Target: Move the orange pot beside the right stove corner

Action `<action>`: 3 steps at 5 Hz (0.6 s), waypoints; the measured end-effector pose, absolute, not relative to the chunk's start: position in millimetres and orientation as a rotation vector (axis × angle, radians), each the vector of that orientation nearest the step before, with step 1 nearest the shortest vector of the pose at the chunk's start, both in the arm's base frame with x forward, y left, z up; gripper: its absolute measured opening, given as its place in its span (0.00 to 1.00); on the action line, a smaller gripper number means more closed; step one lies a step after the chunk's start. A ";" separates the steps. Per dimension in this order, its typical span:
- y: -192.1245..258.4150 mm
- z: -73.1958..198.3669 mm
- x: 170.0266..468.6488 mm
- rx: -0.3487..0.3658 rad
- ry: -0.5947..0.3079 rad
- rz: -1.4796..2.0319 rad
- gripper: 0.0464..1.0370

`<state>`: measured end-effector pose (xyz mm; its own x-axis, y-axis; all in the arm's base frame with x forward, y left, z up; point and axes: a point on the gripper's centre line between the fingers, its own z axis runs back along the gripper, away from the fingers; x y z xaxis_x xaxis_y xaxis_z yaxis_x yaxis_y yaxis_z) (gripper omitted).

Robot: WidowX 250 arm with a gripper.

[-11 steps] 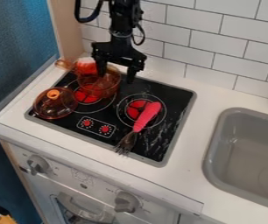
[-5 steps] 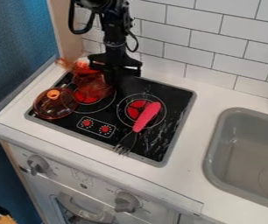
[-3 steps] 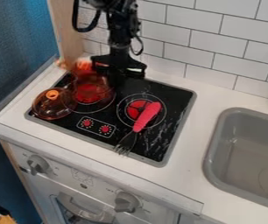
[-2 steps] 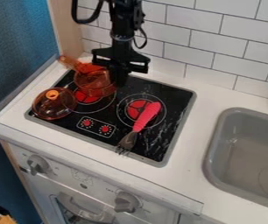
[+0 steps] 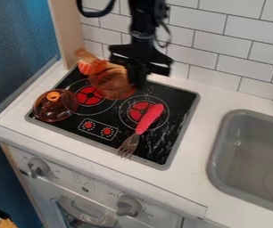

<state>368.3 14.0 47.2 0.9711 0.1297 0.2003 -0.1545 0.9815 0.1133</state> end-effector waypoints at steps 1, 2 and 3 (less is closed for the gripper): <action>-32.4 54.1 363.7 0.063 -0.179 0.004 0.04; -76.8 57.1 375.1 0.071 -0.188 -0.099 0.04; -95.3 36.4 393.1 0.086 -0.142 -0.138 0.04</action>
<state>393.1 -95.3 36.4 0.9805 -0.1432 0.1348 0.1311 0.9868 0.0947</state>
